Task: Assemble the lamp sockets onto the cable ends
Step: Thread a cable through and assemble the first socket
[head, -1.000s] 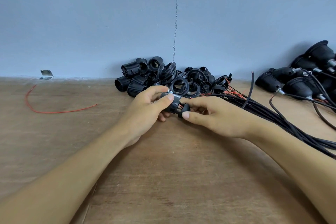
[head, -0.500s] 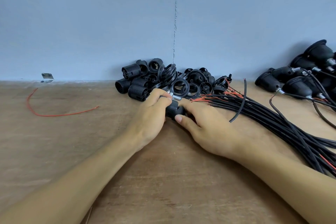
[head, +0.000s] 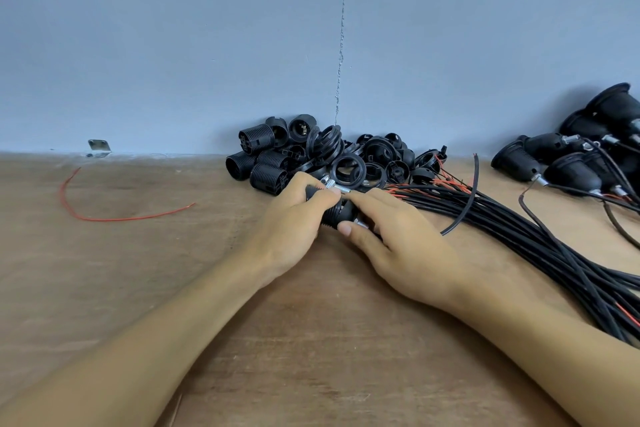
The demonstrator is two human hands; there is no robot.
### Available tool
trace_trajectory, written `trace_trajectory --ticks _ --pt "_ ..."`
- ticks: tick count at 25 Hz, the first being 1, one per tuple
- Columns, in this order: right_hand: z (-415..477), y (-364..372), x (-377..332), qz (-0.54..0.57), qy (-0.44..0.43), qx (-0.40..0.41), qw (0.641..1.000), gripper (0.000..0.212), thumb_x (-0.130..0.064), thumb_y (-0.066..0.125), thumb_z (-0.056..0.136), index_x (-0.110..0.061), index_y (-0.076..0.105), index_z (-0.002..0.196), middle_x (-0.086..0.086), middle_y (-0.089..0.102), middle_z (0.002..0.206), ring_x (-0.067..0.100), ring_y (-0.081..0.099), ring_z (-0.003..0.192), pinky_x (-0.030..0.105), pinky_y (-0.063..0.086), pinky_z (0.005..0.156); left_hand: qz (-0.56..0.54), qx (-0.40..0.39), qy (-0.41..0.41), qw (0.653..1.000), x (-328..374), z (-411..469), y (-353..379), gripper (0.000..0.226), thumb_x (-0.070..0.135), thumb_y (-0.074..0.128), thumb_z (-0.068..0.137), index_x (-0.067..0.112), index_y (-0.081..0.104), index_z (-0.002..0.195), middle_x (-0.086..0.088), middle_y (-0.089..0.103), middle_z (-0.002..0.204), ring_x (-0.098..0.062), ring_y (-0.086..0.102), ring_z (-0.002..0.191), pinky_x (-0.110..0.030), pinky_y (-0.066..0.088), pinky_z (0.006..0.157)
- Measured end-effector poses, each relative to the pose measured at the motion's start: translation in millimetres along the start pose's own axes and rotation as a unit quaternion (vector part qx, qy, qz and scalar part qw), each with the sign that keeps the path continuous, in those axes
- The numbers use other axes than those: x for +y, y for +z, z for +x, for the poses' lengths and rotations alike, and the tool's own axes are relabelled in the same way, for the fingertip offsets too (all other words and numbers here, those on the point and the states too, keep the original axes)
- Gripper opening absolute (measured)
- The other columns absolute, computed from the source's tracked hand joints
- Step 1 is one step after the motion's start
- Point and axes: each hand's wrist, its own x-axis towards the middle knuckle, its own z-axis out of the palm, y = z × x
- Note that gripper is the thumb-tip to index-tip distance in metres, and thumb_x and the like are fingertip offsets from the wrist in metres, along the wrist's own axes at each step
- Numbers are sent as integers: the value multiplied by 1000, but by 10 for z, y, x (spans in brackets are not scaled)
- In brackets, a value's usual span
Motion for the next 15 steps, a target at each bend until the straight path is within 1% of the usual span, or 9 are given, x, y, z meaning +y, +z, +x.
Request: trace_trajectory --ticks 1,2,4,5,8,11,12,14,15 --pt "0 3 -4 5 -5 -5 1000 32 -33 52 101 -12 59 124 -17 43 87 4 42 81 26 40 76 -10 -4 -3 1000 13 -5 -11 27 50 59 80 25 60 88 13 54 69 -5 48 60 -34 40 70" --pt "1 2 -10 14 -9 -8 1000 31 -31 53 102 -10 59 124 -19 42 86 2 42 80 18 37 75 -16 -8 -6 1000 26 -5 -20 23 50 59 77 27 60 83 12 55 71 -5 47 62 -35 40 71" --pt "2 -9 -21 36 -11 -11 999 31 -27 54 102 -11 58 128 -23 41 88 -6 43 84 8 33 78 -12 -19 -5 1000 44 -8 -42 18 50 59 76 32 59 76 14 56 71 -4 48 64 -34 40 71" --pt "4 -13 -24 45 -14 -16 999 33 -27 53 102 -12 57 131 -23 42 90 -8 44 86 6 32 79 -10 -24 -3 1000 44 -11 -50 17 50 59 75 33 59 75 16 57 70 -1 49 63 -32 40 70" --pt "-2 -22 -28 54 -20 -18 998 37 -27 53 101 -13 55 136 -22 46 94 -6 44 88 4 32 80 -10 -29 -4 1000 41 -16 -53 17 51 59 74 35 59 74 17 56 69 1 48 59 -30 38 68" --pt "2 -30 -11 59 -21 -18 998 38 -28 53 101 -13 55 136 -24 46 93 -11 45 89 4 32 79 -15 -32 -8 999 44 -15 -49 16 51 58 74 35 59 73 18 55 68 3 47 57 -29 38 67" --pt "3 -32 -11 63 -24 -20 997 38 -28 53 101 -13 55 136 -22 49 95 -8 46 90 5 33 79 -15 -32 -10 999 42 -19 -54 17 51 58 74 34 59 74 17 55 69 3 47 58 -29 38 68" --pt "5 -41 -13 76 -35 -30 996 37 -27 54 101 -14 55 135 -12 59 106 -1 51 97 8 36 84 -18 -35 -13 999 49 -21 -62 21 49 59 73 29 60 77 17 55 71 4 48 59 -29 38 69" --pt "3 -46 -13 80 -37 -34 996 37 -26 55 101 -15 55 136 -11 60 109 0 52 101 10 37 85 -21 -38 -16 999 52 -24 -58 21 48 59 73 27 61 78 18 55 70 5 48 59 -29 38 69"
